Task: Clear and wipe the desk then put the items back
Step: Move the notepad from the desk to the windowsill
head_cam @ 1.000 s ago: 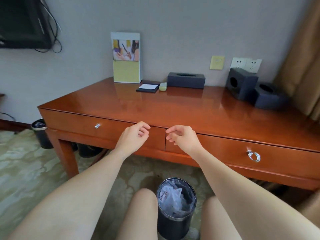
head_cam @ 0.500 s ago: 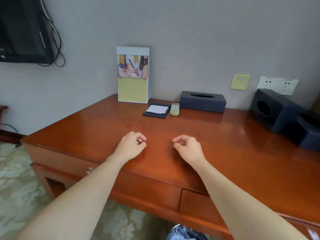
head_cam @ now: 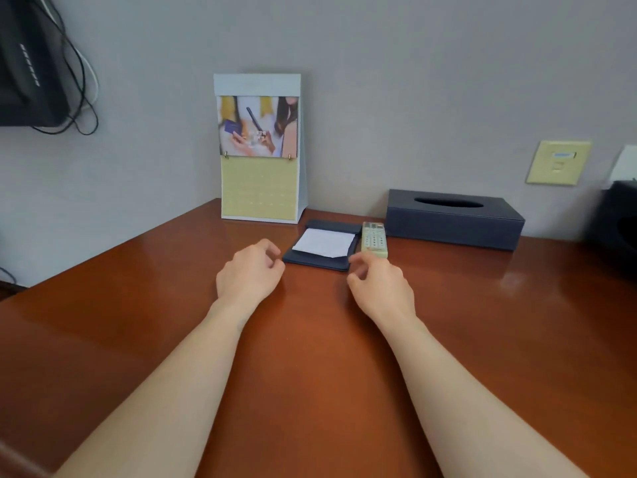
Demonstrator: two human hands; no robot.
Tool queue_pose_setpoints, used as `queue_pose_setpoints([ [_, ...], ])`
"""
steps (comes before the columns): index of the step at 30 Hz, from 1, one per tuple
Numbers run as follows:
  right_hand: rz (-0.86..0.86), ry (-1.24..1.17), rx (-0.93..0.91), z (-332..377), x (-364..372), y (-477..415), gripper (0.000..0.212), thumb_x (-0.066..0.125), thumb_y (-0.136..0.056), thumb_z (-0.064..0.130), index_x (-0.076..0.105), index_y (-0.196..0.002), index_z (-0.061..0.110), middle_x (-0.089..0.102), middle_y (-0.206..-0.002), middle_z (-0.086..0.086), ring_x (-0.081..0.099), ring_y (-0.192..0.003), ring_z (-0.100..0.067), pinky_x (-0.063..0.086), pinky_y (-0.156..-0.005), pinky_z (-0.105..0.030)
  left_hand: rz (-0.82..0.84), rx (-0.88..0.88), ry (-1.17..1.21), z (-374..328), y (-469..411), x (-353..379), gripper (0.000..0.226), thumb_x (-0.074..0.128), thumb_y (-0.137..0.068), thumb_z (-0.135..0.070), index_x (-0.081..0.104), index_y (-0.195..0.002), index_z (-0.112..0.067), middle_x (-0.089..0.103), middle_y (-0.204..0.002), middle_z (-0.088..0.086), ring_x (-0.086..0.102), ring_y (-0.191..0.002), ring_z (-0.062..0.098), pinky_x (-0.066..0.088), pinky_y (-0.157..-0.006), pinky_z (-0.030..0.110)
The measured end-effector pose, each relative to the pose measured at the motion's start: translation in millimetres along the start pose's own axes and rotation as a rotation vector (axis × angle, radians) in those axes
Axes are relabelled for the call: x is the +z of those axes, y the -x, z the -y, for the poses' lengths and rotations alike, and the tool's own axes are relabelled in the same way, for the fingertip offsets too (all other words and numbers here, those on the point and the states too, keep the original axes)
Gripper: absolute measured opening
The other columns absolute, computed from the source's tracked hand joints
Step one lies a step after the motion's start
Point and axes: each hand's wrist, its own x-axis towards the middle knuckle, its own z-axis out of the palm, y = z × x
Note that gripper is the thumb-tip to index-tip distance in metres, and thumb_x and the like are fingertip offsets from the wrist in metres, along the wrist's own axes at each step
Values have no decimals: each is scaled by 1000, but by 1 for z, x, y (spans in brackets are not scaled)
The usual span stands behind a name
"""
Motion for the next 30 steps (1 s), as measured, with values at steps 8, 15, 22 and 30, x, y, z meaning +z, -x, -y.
queue_pose_setpoints([
  [8, 42, 229, -60, 4, 13, -29, 44, 44, -97, 28, 44, -140, 38, 51, -136, 0, 57, -113, -30, 44, -86, -35, 180, 184, -121, -6, -27, 21, 45, 40, -97, -53, 41, -141, -46, 55, -136, -3, 43, -129, 29, 34, -104, 47],
  [15, 31, 118, -33, 7, 7, -17, 32, 45, -96, 29, 62, -122, 35, 62, -119, 1, 58, -105, -24, 41, -75, -30, 156, 195, 1, -10, -12, 14, 30, 51, -96, -41, 60, -124, -36, 61, -130, -4, 51, -123, 22, 39, -99, 35],
  [22, -36, -386, 102, 0, -8, 3, 22, 52, -94, 30, 73, -101, 29, 62, -95, 9, 55, -93, -11, 44, -82, -26, 126, 90, 328, -17, 21, 2, 21, 61, -92, -39, 72, -108, -31, 67, -118, -13, 54, -115, 8, 41, -93, 25],
  [30, -91, -764, 230, -7, -16, 40, 20, 64, -90, 36, 76, -83, 21, 66, -84, 14, 67, -78, -9, 55, -88, -34, 8, -116, 659, -34, 67, -10, 16, 74, -83, -37, 77, -83, -21, 70, -88, -13, 64, -90, 11, 51, -84, 26],
])
